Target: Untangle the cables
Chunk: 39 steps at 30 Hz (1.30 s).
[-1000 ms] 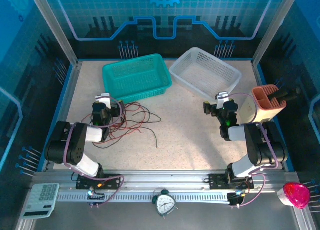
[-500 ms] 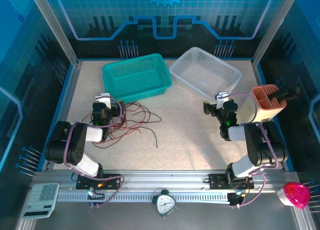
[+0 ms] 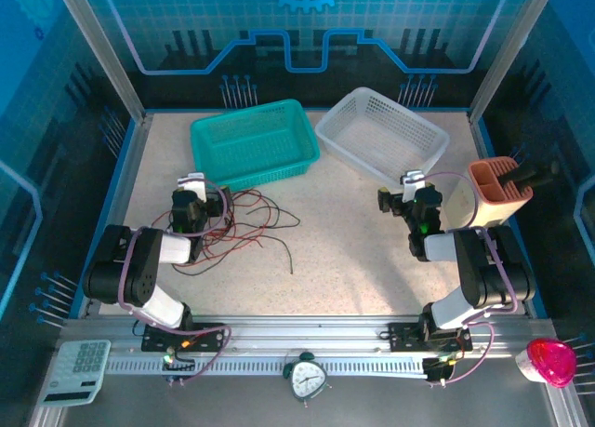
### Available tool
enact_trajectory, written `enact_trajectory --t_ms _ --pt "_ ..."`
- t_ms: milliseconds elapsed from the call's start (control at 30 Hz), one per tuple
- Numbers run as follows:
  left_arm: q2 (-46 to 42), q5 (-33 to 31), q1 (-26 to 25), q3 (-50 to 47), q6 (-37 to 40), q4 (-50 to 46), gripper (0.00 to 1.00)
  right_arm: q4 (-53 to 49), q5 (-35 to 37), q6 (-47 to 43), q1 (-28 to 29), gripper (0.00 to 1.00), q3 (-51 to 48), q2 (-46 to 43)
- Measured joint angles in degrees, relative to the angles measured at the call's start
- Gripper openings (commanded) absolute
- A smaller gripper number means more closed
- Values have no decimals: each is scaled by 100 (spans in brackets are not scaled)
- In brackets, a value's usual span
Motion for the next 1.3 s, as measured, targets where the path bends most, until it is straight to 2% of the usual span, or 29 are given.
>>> enact_trajectory --t_ms 233,467,600,733,900,1067,1133,1300 --pt "-22 -44 0 -7 -24 2 99 -26 -87 0 0 100 -9 -68" --pt "-776 -459 0 -153 -162 -297 99 -608 -70 22 2 100 -35 -1207" --pt "-1495 -610 0 -146 -258 -675 99 -1504 20 247 2 100 201 -1980" --pt "-2262 -726 0 55 -420 -1633 99 -2710 31 723 0 100 940 -2339" --pt "-3473 -807 2 361 -1021 -2887 99 -4131 -9 1827 -37 100 1812 -2787" --pt "-4225 -503 2 1314 -1687 -4422 99 -4900 -605 2273 17 100 2310 -3115" --pt "-4345 -238 0 1757 -1915 -4942 99 -5180 -748 2295 186 100 2529 -3108" --pt "-4155 428 0 2505 -2415 -5862 99 -5897 -785 2291 1099 100 3075 -2859"
